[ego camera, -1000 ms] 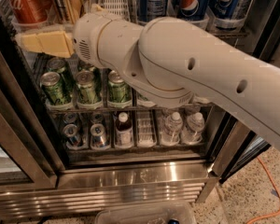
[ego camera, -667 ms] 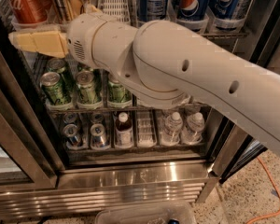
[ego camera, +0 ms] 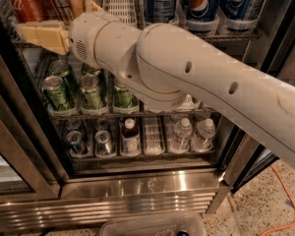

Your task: Pick orange can from top shelf of fridge

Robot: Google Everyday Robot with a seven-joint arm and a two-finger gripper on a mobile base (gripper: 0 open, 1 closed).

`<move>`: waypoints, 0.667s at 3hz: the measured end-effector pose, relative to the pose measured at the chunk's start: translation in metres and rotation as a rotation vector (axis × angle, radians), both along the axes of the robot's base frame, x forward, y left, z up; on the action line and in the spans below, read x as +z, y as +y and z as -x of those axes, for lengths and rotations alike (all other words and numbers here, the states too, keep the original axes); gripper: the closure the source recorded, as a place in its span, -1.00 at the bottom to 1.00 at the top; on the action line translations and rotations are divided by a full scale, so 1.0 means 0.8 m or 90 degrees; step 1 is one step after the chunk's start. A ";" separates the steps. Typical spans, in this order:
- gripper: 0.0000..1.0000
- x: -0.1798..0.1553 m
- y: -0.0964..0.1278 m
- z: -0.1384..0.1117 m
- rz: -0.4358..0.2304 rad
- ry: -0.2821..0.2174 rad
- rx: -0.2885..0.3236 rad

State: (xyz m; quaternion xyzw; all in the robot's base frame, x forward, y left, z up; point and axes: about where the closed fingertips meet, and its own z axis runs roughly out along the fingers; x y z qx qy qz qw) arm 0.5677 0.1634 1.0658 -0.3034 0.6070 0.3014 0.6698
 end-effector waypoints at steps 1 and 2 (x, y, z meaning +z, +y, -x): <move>-0.76 -0.011 -0.013 -0.006 0.014 0.007 -0.022; -0.72 -0.017 -0.028 -0.014 0.029 0.011 -0.052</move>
Offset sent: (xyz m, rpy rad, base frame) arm 0.0250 -0.0414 -0.0211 -0.0714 0.0324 -0.1459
